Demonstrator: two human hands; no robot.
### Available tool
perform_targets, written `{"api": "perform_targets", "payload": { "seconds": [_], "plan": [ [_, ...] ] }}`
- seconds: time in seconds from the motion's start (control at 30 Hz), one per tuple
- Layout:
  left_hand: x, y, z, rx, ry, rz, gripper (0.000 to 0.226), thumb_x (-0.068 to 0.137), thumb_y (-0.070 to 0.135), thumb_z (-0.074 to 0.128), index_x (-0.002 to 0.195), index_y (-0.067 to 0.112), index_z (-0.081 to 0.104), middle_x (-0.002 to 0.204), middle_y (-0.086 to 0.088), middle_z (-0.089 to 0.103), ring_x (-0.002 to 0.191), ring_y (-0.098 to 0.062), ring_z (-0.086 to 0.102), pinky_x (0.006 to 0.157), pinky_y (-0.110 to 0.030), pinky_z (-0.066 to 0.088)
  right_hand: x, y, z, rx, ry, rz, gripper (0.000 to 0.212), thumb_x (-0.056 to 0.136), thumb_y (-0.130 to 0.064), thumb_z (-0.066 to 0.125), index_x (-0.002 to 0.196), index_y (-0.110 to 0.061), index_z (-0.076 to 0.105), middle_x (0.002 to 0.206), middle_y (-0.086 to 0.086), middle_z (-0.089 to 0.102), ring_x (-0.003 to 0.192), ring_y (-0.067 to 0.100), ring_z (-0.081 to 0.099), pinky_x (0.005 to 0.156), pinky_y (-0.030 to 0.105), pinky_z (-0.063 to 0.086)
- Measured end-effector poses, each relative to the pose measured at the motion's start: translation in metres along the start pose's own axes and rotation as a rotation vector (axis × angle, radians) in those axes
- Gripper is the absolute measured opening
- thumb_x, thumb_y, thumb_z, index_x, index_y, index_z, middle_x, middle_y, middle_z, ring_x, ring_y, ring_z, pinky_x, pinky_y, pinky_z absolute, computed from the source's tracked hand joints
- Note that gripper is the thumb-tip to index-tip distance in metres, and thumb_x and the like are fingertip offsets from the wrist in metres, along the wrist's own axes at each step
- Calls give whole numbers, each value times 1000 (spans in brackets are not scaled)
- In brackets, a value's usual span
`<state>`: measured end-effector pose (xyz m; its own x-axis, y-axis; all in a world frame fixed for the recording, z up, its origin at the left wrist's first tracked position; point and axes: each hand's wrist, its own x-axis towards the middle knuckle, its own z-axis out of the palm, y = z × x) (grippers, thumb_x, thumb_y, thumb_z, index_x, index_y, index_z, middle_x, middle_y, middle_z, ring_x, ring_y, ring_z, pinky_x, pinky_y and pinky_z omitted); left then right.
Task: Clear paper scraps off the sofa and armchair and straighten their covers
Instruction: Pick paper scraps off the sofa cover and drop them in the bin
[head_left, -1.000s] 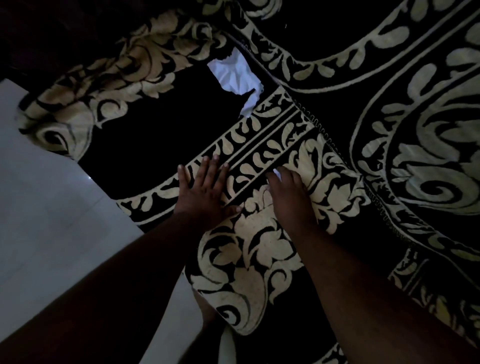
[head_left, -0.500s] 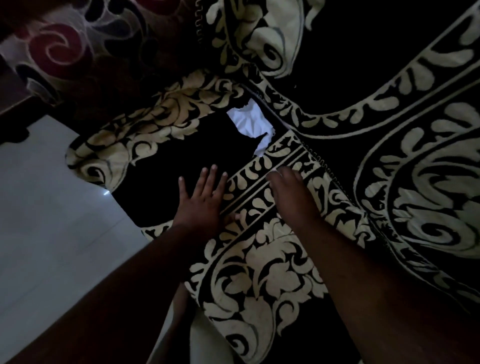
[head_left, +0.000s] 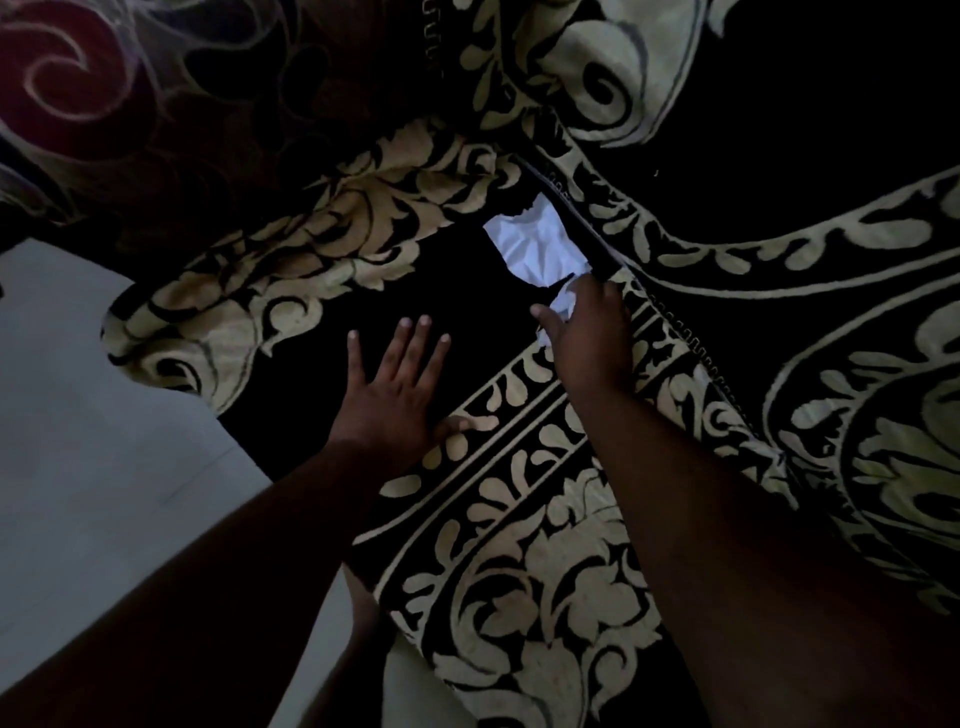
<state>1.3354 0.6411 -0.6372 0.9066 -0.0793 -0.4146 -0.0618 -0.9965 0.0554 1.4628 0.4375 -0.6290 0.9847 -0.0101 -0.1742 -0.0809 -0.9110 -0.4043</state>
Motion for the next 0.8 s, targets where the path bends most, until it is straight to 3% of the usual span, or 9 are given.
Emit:
{"api": "perform_targets", "payload": {
  "seconds": [0.17, 0.27, 0.33, 0.47, 0.6, 0.73, 0.8],
  "plan": [
    [-8, 1, 16, 0, 61, 46, 102, 84, 86, 7, 161, 19, 1, 168, -9, -9, 155, -23, -11, 116, -70, -4, 18, 3, 10, -43, -32, 144, 72, 82, -50, 77, 136, -12, 46, 136, 15, 49, 125, 31, 47, 98, 43, 48],
    [-6, -1, 15, -8, 79, 68, 102, 85, 86, 12, 161, 18, 8, 169, -9, -4, 156, -24, -5, 116, -71, -3, 11, 9, 11, -84, 4, 27, 38, 97, -33, 62, 130, -14, 58, 130, 14, 53, 121, 31, 50, 99, 40, 47],
    [-3, -2, 10, -2, 74, 82, 102, 85, 86, 12, 161, 18, 7, 169, -9, -3, 156, -24, -5, 116, -71, -1, 0, 16, 9, -88, 24, -53, 25, 99, -24, 54, 118, -13, 65, 119, 13, 59, 112, 30, 55, 91, 36, 46],
    [8, -4, -4, 37, 53, 84, 102, 86, 86, 10, 161, 19, -4, 168, -7, -15, 154, -23, -15, 116, -71, -2, -21, 29, -2, -27, 89, -81, 18, 96, -21, 52, 103, -10, 64, 101, 11, 65, 93, 31, 62, 77, 38, 50],
    [23, -7, -15, 51, 47, 39, 101, 87, 86, 10, 159, 19, -12, 166, -8, -22, 153, -23, -21, 115, -70, -4, -12, 17, -24, 96, 164, -72, 19, 99, -21, 54, 110, -9, 62, 99, 9, 68, 87, 26, 62, 67, 30, 42],
    [33, -8, -15, 1, 28, 10, 100, 86, 85, 7, 158, 19, -15, 165, -7, -25, 151, -22, -26, 115, -70, -5, 22, -13, -29, 149, 189, -118, 25, 101, -21, 50, 122, -11, 59, 117, 9, 64, 103, 23, 59, 77, 26, 40],
    [35, -7, -12, -2, 26, 4, 102, 86, 86, 7, 159, 18, -15, 165, -7, -25, 151, -23, -26, 115, -70, -5, 43, -23, -17, 123, 121, -169, 34, 101, -20, 51, 133, -11, 55, 132, 12, 58, 118, 26, 55, 92, 32, 45]
  ]
}}
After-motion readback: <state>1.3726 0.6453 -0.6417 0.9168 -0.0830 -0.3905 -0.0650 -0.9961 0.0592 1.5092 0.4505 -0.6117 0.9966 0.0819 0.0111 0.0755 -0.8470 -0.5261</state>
